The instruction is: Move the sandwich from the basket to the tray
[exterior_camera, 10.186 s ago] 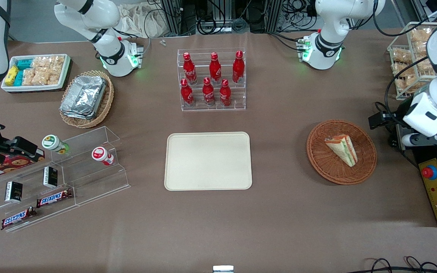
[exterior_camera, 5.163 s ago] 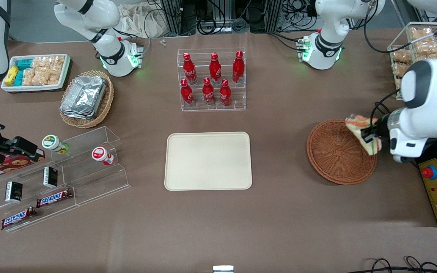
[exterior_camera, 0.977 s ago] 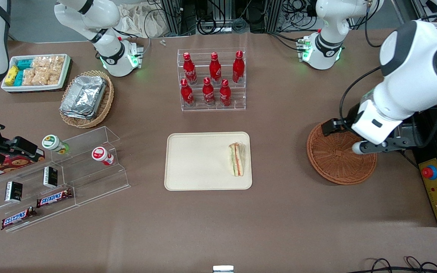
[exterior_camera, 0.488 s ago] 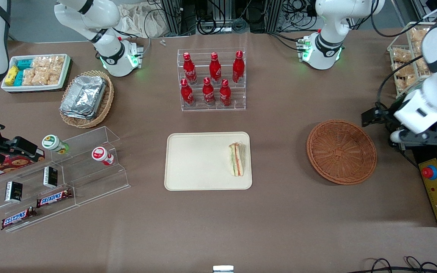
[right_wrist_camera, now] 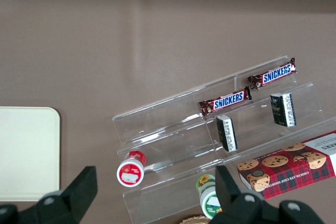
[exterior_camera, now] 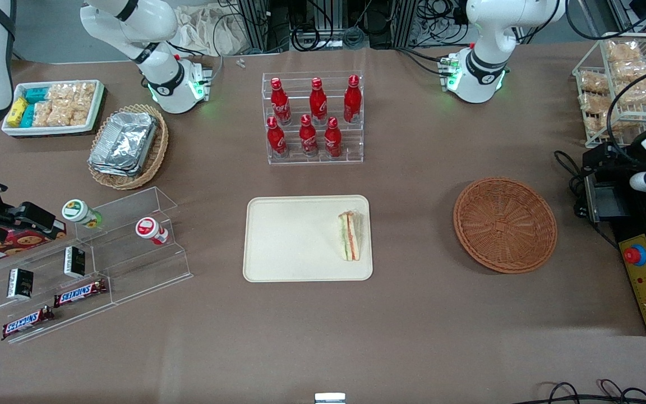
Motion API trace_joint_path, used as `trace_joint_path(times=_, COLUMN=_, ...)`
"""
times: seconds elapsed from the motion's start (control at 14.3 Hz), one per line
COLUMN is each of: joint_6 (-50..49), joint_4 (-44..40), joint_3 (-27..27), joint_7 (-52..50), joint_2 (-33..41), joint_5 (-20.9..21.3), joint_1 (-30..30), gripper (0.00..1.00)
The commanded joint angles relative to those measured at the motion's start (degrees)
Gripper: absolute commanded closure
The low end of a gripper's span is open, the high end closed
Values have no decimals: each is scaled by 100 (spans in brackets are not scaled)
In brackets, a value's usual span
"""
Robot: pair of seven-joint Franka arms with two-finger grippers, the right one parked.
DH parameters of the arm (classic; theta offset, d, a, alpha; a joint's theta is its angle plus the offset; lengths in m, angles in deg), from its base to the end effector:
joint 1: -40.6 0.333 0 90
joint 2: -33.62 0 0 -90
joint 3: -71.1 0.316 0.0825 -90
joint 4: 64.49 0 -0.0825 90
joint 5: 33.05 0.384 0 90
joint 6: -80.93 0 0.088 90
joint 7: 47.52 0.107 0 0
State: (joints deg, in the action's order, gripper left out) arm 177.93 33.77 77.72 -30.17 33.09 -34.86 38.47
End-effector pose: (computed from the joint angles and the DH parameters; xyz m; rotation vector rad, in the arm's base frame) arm 0.5607 0.0408 0.5615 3.0870 -0.3411 -0.0386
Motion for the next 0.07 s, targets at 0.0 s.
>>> trace_joint_path(times=0.0, joint_6=-242, joint_4=-729, joint_3=-55, joint_7=-212, joint_2=-526, joint_5=277, joint_1=-86, gripper=0)
